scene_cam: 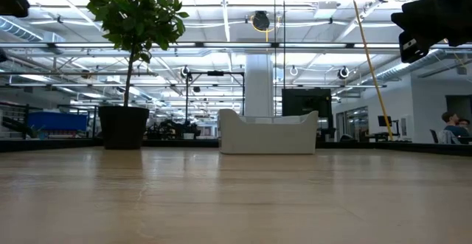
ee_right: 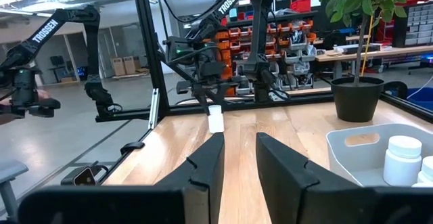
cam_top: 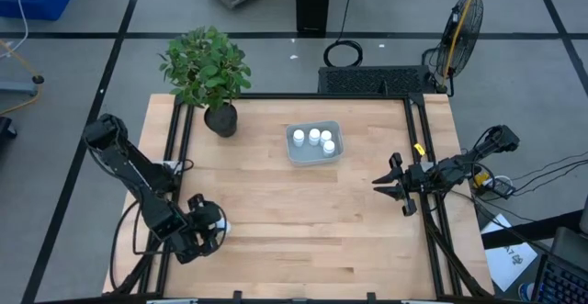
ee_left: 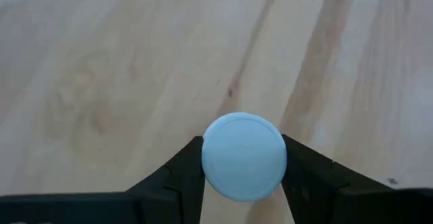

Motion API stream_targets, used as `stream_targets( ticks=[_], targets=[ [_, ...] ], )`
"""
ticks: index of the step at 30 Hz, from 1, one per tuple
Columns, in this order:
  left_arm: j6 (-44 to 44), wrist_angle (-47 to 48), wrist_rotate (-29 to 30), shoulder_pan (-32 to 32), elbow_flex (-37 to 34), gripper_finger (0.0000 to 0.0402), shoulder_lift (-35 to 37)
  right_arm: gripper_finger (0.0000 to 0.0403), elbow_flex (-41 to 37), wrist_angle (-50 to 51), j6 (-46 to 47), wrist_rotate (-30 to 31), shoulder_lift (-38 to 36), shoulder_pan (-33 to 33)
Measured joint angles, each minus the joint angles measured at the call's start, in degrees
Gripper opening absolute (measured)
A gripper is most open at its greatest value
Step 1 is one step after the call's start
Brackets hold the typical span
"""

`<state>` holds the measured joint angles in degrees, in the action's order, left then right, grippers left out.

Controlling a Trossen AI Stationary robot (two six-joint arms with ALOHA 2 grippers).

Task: Pick and place pill bottles into a basket
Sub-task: Put the white pill bottle into the white bin

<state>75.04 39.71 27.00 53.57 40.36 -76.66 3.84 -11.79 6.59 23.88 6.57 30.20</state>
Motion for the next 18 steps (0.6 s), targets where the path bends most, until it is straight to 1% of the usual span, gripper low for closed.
stream_targets(
  ticks=[2, 6, 8, 10, 14, 18],
  targets=[
    [-1.4, -0.3, 0.3, -1.2, 0.0, 0.0165, 0.0, 0.0079, 0.0, 0.0, 0.0, 0.0, 0.0, 0.0],
    [-5.7, -2.4, 1.8, -3.8, 0.0, 0.0195, 0.0, 0.0079, 0.0, 0.0, 0.0, 0.0, 0.0, 0.0],
    [-8.8, -4.0, 2.6, -5.7, 0.0, 0.0201, 0.0, 0.0078, 0.0, 0.0, 0.0, 0.0, 0.0, 0.0],
    [-11.7, -5.4, 3.1, -7.9, 0.0, 0.0194, 0.0, 0.0078, 0.0, 0.0, 0.0, 0.0, 0.0, 0.0],
    [-19.8, -9.6, 3.2, -12.6, 0.0, 0.0164, 0.0, 0.008, 0.0, 0.0, 0.0, 0.0, 0.0, 0.0],
    [-27.8, -14.2, 3.9, -18.0, 0.0, 0.0164, 0.0, 0.0078, 0.0, 0.0, 0.0, 0.0, 0.0, 0.0]
  ],
)
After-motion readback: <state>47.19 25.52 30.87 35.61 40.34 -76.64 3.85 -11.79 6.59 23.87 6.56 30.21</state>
